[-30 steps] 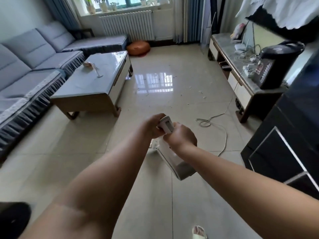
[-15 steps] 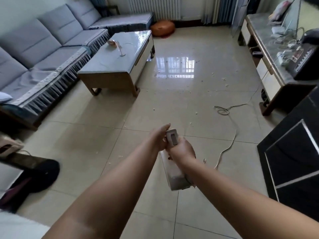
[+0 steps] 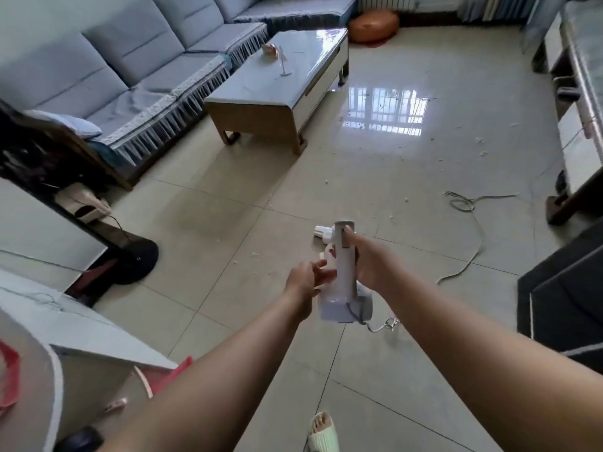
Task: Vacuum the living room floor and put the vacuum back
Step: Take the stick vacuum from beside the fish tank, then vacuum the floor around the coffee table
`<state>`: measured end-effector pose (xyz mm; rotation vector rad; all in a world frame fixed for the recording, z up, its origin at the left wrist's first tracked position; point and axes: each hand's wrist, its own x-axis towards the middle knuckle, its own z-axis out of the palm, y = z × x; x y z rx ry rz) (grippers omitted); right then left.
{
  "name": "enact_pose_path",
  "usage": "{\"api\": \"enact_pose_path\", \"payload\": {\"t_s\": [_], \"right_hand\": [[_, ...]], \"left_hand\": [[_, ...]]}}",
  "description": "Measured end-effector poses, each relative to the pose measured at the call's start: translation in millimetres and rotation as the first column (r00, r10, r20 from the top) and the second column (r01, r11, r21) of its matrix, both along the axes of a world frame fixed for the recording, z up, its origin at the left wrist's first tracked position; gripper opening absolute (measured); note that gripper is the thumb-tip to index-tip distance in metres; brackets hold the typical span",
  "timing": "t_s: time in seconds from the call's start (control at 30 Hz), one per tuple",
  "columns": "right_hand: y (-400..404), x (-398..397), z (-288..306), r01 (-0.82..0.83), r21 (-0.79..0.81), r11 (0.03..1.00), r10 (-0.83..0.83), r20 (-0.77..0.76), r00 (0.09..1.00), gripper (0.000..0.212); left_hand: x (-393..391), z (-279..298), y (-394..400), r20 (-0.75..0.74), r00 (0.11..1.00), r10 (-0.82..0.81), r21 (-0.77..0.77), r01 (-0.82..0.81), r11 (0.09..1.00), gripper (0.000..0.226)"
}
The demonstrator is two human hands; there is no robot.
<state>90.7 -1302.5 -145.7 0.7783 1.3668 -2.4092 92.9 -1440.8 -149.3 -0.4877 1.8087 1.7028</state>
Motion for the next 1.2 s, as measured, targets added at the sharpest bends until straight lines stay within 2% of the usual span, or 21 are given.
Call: {"api": "enact_pose_path", "payload": {"t_s": [0.07,0.13,0.17,0.23,0.27,0.37,0.43,0.5,0.57,0.6,0.7,0.8,1.0,1.2], "right_hand": [[2,0,-1,-0.011,-0.058,0.998,0.01,-0.016,1.0,0.042],[-1,0,0,0.024,-0.136,0.99,-0.025,-0.006,1.0,0.034],[-3,0,2,0.041,-0.158,0.987,-0.04,0.009,0.999,0.027],[-7,-1,3,0.063,-0.153,0.986,-0.057,0.044,0.997,0.019],[-10,-1,2,0.062,-0.116,0.991,-0.055,0.061,0.997,0.02],[-16,-1,-3,0.003,0.034,0.999,-0.006,0.112,0.994,0.036],[-16,2,-3,-0.064,0.108,0.992,0.052,0.11,0.993,0.049],[-14,7,-1,-0.124,0.098,0.987,0.12,0.052,0.991,0.054],[-9,12,-4,-0.178,0.062,0.982,0.18,-0.031,0.983,0.056],[-8,14,-6,-0.215,0.077,0.974,0.22,-0.063,0.973,0.065],[-19,15,-11,-0.296,0.234,0.926,0.332,-0.131,0.934,0.074],[-34,14,-12,-0.258,0.382,0.887,0.344,-0.176,0.922,0.067],[-48,16,-16,-0.183,0.459,0.87,0.306,-0.21,0.929,0.069],[-51,19,-28,-0.115,0.471,0.875,0.242,-0.219,0.945,0.069]], "left_hand": [[11,9,0,-0.108,0.977,-0.185,0.039,0.19,0.981,0.038],[18,15,5,-0.212,0.911,-0.353,-0.033,0.354,0.935,0.034],[19,15,9,-0.247,0.887,-0.391,-0.082,0.383,0.92,0.038],[22,11,14,-0.258,0.879,-0.402,-0.178,0.365,0.914,0.044],[24,10,15,-0.261,0.879,-0.398,-0.211,0.351,0.912,0.04],[26,4,10,-0.266,0.883,-0.387,-0.25,0.324,0.912,0.023],[25,1,2,-0.257,0.873,-0.414,-0.297,0.337,0.894,0.028],[25,-5,-9,-0.239,0.86,-0.45,-0.358,0.353,0.864,0.04],[24,-10,-19,-0.221,0.849,-0.48,-0.425,0.359,0.831,0.04],[23,-12,-24,-0.217,0.845,-0.489,-0.445,0.36,0.82,0.037],[22,-7,-33,-0.229,0.841,-0.491,-0.475,0.343,0.81,0.041],[17,-10,-39,-0.218,0.856,-0.47,-0.489,0.321,0.811,0.043],[11,-26,-45,-0.195,0.88,-0.433,-0.511,0.285,0.811,0.052],[13,-29,-43,-0.194,0.872,-0.45,-0.506,0.304,0.807,0.054]]}}
